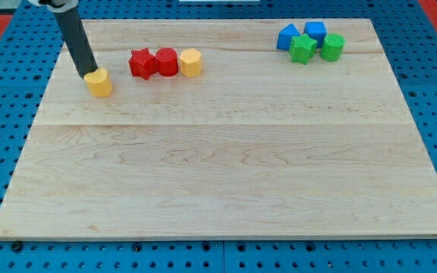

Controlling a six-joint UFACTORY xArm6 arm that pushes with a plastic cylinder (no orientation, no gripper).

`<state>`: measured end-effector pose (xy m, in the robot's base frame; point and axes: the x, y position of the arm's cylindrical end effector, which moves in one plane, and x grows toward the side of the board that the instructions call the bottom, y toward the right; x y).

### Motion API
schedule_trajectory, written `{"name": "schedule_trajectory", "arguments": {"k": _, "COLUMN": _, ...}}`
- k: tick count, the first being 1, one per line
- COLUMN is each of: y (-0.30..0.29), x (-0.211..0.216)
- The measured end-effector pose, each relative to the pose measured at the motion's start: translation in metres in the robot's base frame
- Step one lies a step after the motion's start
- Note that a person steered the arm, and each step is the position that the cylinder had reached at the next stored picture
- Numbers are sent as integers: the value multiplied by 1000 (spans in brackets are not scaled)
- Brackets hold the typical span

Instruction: Push the yellow heart below the red star

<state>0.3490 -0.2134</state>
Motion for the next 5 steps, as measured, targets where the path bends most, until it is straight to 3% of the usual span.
{"name": "schedule_trajectory", "arguments": {"k": 2, "y": -17, "x": 23}}
{"name": "schedule_trajectory", "arguments": {"k": 5, "y": 18, "x": 24}}
